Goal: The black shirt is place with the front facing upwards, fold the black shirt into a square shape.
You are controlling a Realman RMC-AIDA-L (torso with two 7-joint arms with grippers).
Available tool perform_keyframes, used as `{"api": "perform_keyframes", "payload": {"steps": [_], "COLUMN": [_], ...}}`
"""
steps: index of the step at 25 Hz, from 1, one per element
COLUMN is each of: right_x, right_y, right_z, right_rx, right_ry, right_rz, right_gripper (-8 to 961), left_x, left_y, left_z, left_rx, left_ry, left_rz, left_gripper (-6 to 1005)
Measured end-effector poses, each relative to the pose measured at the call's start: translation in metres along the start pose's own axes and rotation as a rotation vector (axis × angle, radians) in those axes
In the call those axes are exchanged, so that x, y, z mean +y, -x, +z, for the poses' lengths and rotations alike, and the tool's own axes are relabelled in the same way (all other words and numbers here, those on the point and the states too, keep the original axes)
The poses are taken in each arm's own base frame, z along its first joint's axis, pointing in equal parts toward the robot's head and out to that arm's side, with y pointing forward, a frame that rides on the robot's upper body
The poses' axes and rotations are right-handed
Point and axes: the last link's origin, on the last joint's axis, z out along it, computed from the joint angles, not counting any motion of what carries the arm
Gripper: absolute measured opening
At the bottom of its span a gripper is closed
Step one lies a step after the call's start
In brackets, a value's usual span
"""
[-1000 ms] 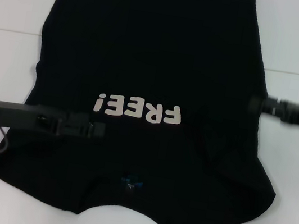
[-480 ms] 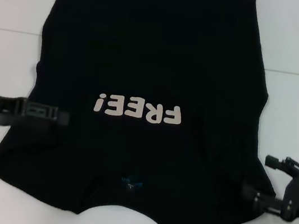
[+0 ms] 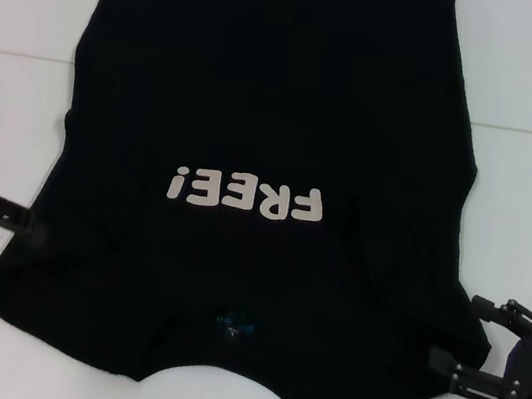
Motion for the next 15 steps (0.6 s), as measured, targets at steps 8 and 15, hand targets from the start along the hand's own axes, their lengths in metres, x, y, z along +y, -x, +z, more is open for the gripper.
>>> {"api": "perform_keyframes", "payload": {"steps": [8,15], "right_x": [0.001,0.0], "right_y": [-0.002,-0.001], "right_z": [-0.001,0.0], "right_rx": [0.001,0.002], "right_ry": [-0.003,-0.004], "right_rz": [0.006,0.007], "right_gripper": [946,946], "left_x": [-0.007,-0.018], "left_y": [0.003,0.006], "left_z": [0.009,0.017], "left_rx": [-0.042,-0.052], "left_ry": [-0.049,-0.104], "left_rz": [-0.045,-0.083], "left_gripper": [822,819]}}
